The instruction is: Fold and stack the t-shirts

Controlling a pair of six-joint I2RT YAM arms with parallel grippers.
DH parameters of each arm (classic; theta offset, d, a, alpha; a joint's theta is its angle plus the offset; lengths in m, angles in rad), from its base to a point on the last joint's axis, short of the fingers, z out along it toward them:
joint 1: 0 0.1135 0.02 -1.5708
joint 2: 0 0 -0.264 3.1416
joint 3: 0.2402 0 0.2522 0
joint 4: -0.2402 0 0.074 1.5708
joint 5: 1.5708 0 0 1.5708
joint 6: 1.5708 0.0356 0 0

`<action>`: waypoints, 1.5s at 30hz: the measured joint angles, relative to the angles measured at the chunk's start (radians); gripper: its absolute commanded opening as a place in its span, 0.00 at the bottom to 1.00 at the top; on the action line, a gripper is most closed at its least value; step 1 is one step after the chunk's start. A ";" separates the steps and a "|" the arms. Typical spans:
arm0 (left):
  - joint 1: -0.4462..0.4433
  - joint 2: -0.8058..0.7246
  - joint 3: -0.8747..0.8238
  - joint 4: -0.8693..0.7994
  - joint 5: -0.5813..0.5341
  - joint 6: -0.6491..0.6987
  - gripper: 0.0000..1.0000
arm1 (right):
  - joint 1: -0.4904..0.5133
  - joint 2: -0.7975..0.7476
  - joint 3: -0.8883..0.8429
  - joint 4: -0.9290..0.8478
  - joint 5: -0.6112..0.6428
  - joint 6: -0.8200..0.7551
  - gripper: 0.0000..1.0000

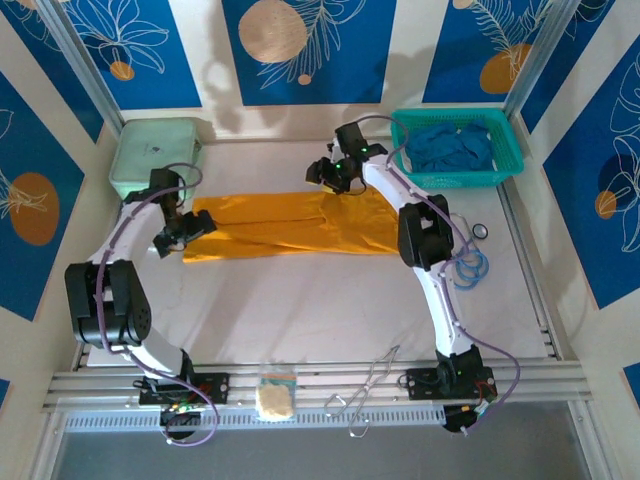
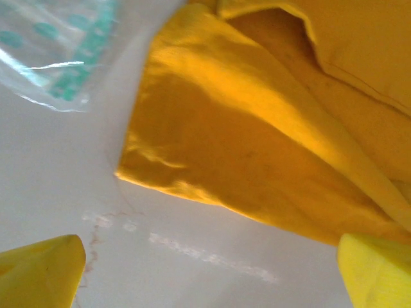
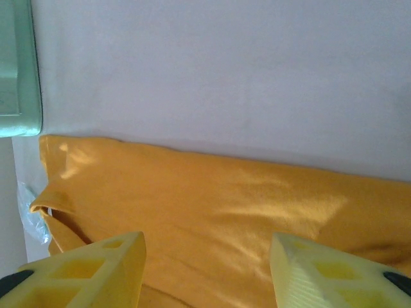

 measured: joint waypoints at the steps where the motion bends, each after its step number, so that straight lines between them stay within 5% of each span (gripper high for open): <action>1: -0.019 0.001 0.006 -0.002 -0.001 0.005 0.87 | 0.000 -0.039 -0.043 0.004 0.013 -0.006 0.53; 6: -0.094 0.097 0.133 0.014 -0.005 0.039 0.40 | 0.004 -0.378 -0.399 0.041 0.118 -0.041 0.46; 8: -0.108 0.179 0.219 0.017 -0.005 0.052 0.31 | 0.003 -0.508 -0.534 0.053 0.159 -0.055 0.38; 13: -0.135 0.422 0.443 0.031 -0.007 0.070 0.26 | -0.015 -0.721 -0.798 0.041 0.248 -0.087 0.00; 20: -0.159 0.665 0.650 0.006 -0.043 0.070 0.25 | -0.102 -0.756 -1.012 0.023 0.302 -0.096 0.00; 31: -0.188 0.679 0.608 0.010 -0.144 0.069 0.25 | -0.160 -0.447 -0.839 0.009 0.338 -0.158 0.00; 45: -0.298 0.323 0.051 0.079 -0.205 0.025 0.26 | -0.166 -0.066 -0.230 -0.140 0.317 -0.271 0.00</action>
